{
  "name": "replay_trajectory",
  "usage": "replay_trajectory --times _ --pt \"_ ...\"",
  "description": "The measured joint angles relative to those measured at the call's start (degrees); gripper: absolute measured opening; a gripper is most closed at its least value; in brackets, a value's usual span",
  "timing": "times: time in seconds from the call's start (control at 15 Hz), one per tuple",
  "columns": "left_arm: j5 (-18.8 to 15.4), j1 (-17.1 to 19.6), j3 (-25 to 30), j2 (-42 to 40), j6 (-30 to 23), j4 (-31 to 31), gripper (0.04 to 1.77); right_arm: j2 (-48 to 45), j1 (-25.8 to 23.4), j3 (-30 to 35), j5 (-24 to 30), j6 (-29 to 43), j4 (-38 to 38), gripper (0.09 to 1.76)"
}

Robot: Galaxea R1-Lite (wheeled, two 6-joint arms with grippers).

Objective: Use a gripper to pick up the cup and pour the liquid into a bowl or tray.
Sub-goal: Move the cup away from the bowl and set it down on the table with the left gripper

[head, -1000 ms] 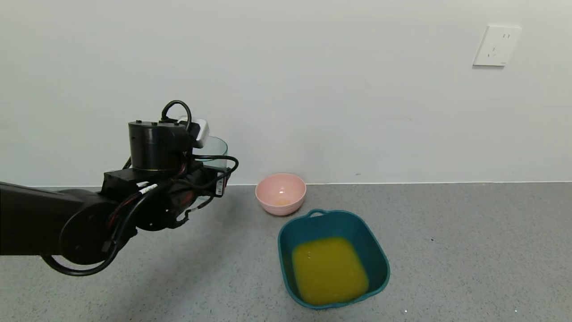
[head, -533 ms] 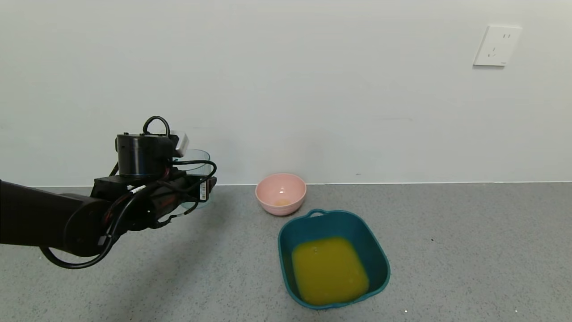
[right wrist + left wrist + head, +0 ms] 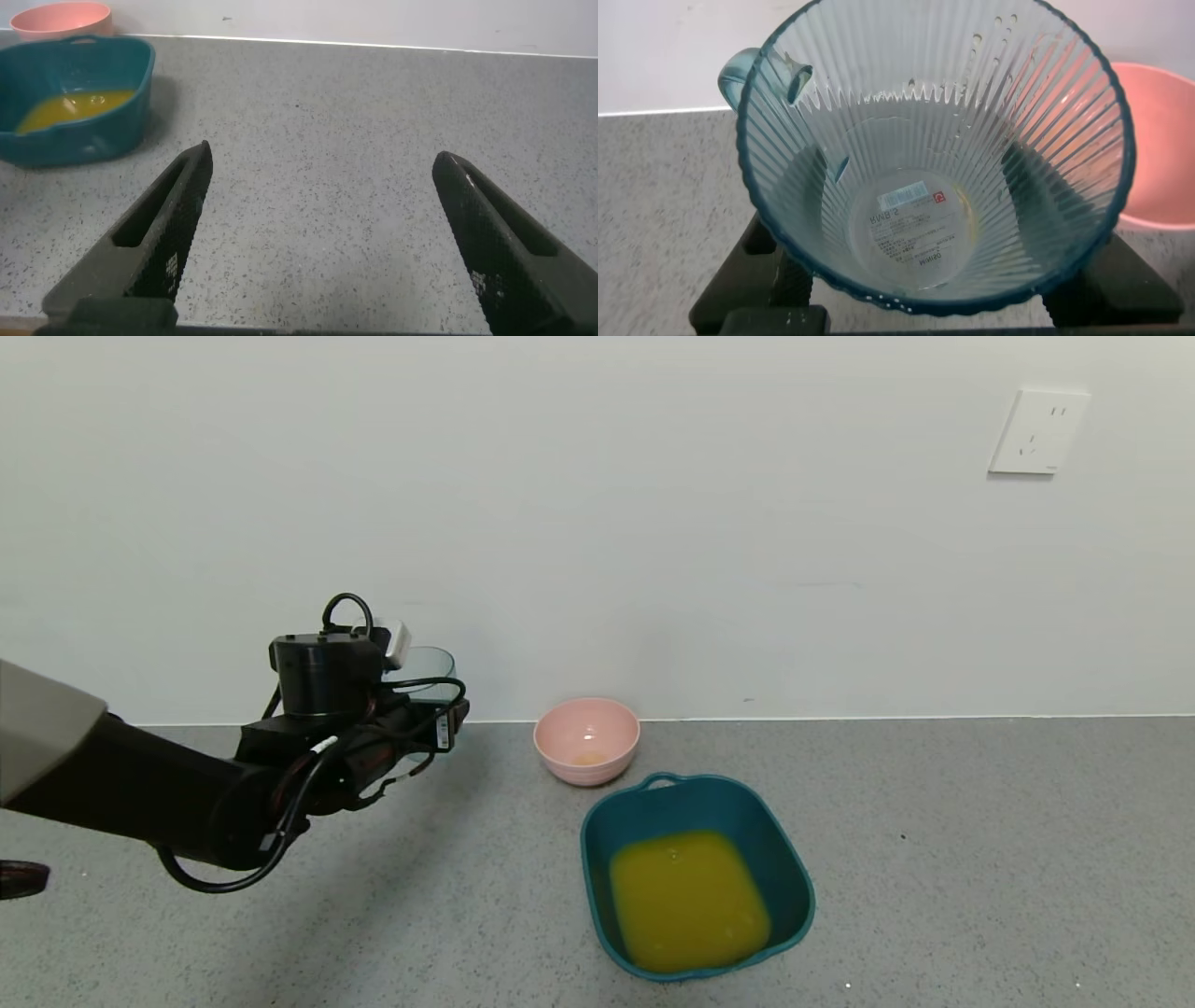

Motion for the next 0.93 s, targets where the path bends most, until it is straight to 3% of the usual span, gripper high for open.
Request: replay_trajectory --times 0.13,0.93 --pt "-0.27 -0.05 0.15 3.75 0.3 -3.84 1.3 0.0 0.0 0.0 0.02 0.0 0.0 1.71" --pt "-0.6 -1.51 -0.52 12.96 -0.02 -4.77 1.3 0.0 0.0 0.0 0.0 0.02 0.02 1.71"
